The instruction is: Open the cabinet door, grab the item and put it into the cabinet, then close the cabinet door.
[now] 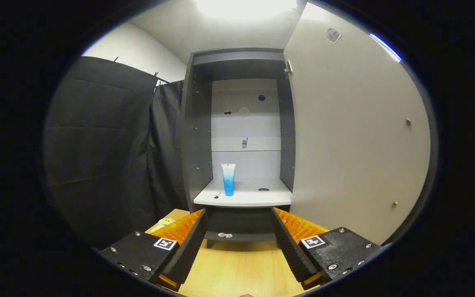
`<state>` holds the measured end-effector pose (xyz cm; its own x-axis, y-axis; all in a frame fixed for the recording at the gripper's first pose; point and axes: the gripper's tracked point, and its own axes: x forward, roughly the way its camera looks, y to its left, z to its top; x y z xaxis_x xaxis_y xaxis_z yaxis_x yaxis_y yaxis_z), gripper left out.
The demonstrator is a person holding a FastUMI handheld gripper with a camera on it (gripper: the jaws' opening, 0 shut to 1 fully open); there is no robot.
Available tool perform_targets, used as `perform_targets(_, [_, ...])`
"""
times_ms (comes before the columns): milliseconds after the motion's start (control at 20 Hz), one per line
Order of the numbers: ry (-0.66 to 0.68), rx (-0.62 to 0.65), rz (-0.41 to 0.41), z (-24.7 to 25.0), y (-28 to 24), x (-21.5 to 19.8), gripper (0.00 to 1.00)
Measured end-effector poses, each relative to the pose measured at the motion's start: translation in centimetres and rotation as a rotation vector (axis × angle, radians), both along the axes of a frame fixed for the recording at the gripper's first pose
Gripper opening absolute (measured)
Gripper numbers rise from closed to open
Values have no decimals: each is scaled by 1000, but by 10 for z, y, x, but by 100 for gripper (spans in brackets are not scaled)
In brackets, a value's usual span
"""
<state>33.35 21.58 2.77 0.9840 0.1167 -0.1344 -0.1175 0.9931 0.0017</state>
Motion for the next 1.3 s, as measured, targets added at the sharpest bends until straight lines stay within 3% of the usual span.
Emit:
perform_targets(250, [5,-2,-22,1,-32,-37,94])
perform_targets(850, [-38,10,-159,39,-141,-95,94])
perform_targets(1150, [-86,42,-284,63,-202,-119,93])
perform_targets(1300, [-93,53,-356,67,-241,-106,93])
